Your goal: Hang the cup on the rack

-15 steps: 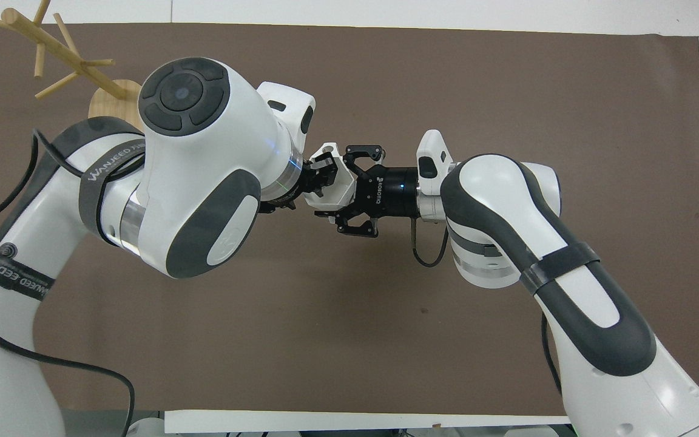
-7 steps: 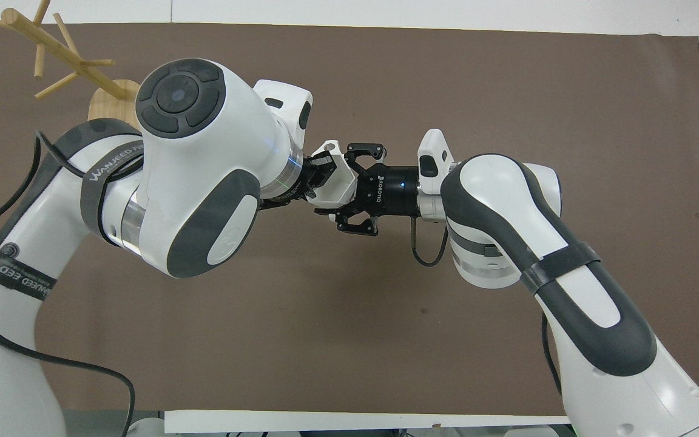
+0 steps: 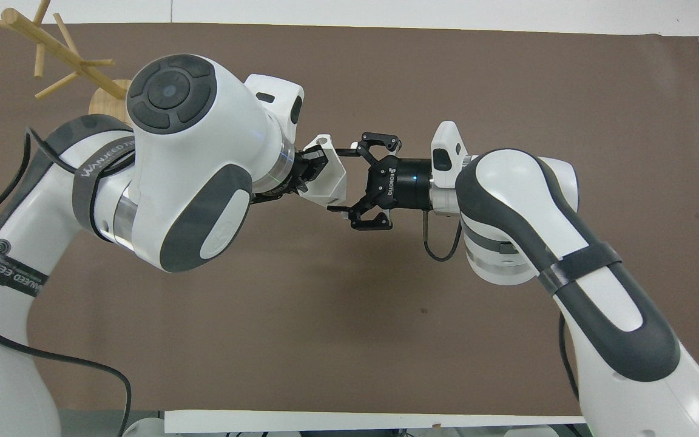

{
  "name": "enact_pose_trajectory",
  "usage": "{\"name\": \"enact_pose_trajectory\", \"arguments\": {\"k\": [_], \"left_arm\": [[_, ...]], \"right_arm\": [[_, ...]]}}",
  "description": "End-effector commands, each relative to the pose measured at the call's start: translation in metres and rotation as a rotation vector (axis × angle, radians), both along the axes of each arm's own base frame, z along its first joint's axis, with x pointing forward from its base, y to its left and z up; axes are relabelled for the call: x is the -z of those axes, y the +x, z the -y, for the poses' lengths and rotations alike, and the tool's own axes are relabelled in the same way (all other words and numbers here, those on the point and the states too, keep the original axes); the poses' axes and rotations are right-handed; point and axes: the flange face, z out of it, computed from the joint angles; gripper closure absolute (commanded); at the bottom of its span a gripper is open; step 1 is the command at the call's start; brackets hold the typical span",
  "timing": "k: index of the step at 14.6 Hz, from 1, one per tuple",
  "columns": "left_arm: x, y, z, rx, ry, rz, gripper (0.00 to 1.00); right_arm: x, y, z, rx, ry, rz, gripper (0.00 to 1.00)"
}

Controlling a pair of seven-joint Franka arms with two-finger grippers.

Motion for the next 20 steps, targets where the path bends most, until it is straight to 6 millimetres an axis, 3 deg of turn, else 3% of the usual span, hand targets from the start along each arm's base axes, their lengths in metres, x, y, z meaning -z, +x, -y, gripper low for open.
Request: {"name": "enact_pose_trajectory", "arguments": {"k": [1, 4, 7, 9, 12, 15, 20], "left_arm": [[0.009, 0.032, -0.057, -0.093, -0.047, 0.121, 1.0], [0.027, 0.054, -0.119, -0.209, -0.125, 0.355, 1.0], [0.061, 0.033, -0.161, -0.269, -0.177, 0.594, 1.0], [0.076, 0.015, -0.178, -0.3, -0.196, 0.692, 1.0], [0.088, 0.007, -0.209, -0.353, -0.185, 0.732, 1.0], [0.09, 0.017, -0.239, -0.404, -0.162, 0.734, 1.0], [0.1, 0.032, -0.259, -0.434, -0.135, 0.727, 1.0]], "right_arm": [[-0.008, 0.005, 0.06, -0.076, -0.066, 0.009, 0.0], [-0.005, 0.011, 0.145, -0.142, -0.177, -0.023, 0.0], [-0.036, 0.011, 0.21, -0.194, -0.421, 0.029, 0.0], [-0.056, 0.015, 0.227, -0.211, -0.584, -0.001, 0.0], [-0.09, 0.023, 0.248, -0.124, -0.844, -0.105, 0.0], [-0.139, 0.028, 0.286, 0.037, -0.936, -0.19, 0.0], [-0.21, 0.019, 0.296, 0.427, -1.039, -0.47, 0.0]]}}
